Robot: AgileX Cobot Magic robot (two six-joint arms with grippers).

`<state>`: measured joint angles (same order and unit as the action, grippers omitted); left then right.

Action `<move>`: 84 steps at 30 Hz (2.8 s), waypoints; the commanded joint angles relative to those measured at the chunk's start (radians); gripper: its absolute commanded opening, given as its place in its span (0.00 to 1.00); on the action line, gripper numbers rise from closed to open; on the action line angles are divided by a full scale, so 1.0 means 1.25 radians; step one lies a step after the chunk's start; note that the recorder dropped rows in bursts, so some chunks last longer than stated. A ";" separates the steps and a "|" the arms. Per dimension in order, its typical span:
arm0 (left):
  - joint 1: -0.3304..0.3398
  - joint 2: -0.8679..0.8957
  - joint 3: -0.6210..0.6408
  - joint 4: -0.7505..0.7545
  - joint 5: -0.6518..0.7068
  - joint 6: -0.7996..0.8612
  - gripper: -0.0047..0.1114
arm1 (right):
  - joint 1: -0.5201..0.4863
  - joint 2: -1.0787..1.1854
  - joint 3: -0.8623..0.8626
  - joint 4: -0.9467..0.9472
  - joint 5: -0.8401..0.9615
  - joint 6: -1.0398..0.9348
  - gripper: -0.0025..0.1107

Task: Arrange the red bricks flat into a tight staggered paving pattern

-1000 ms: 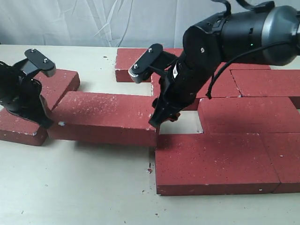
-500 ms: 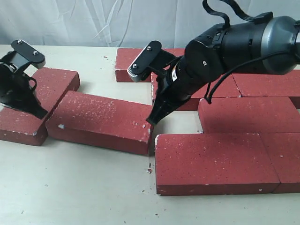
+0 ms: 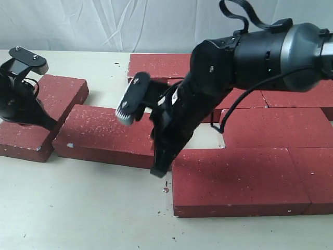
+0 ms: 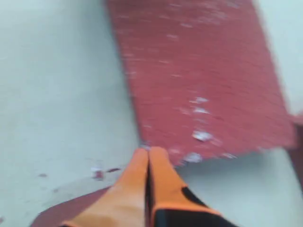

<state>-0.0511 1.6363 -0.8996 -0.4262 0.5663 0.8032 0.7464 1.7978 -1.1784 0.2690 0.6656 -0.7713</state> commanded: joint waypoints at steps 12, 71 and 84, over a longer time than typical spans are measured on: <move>-0.001 0.041 -0.019 -0.151 -0.074 0.093 0.04 | 0.042 0.090 -0.036 0.258 0.110 -0.319 0.01; -0.001 0.138 -0.036 -0.266 -0.051 0.183 0.04 | 0.010 0.145 -0.059 -0.121 -0.089 0.096 0.01; -0.001 0.138 -0.036 -0.259 0.013 0.190 0.04 | 0.008 0.092 -0.059 -0.117 -0.004 0.094 0.01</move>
<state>-0.0511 1.8074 -0.9374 -0.7435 0.5689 1.0356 0.7653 1.9290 -1.2468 0.1163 0.6494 -0.6525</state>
